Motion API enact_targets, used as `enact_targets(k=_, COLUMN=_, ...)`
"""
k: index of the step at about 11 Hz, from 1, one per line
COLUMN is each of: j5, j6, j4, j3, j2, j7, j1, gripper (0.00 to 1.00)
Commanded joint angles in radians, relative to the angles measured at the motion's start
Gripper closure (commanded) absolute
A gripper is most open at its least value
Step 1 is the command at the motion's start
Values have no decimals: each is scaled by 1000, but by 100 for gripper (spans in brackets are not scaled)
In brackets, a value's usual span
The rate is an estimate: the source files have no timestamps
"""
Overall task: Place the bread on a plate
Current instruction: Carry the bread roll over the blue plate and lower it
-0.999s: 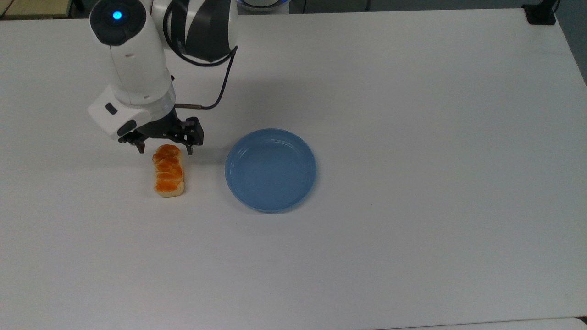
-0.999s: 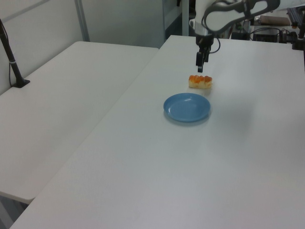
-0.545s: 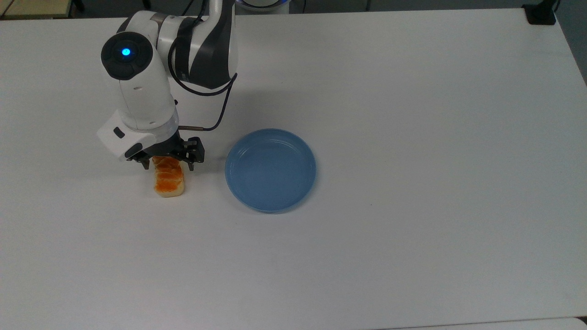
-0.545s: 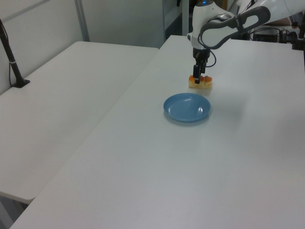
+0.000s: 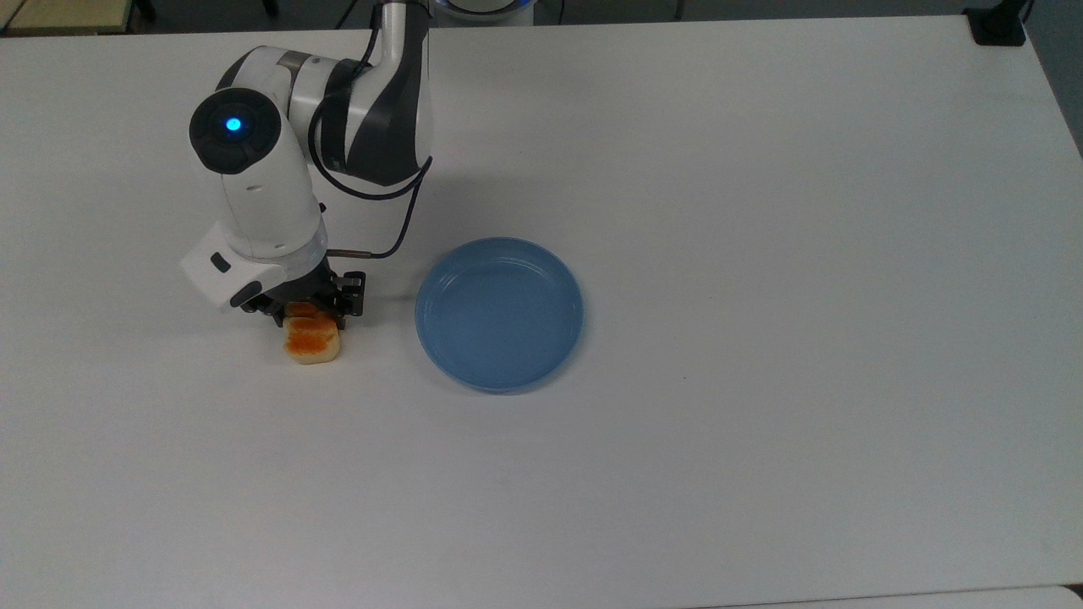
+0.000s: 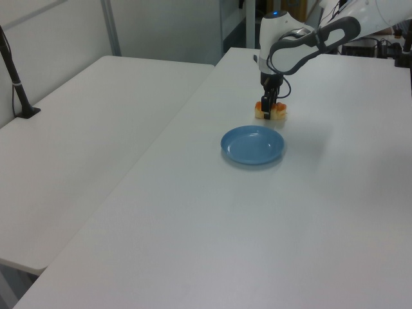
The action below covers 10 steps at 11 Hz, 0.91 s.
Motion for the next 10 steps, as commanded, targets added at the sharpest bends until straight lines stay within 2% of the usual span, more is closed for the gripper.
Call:
enact_targets(k=1, j5=28, j6=-9, j4=0, j3=-4, j2=-42, j7=0, j1=21, gripper=50)
enact_targets(k=3, j5=25, j6=-61, j4=4, j3=2, j2=-76, j7=96, j1=71, gripper=50)
enact_targets(k=6, j5=25, j6=-142, j4=3, j3=6, j2=-110, j7=155, j1=171, gripper=50)
enact_targets(k=10, j5=13, j6=-113, j4=-5, j3=6, j2=-78, j7=280, j1=285, gripper=48)
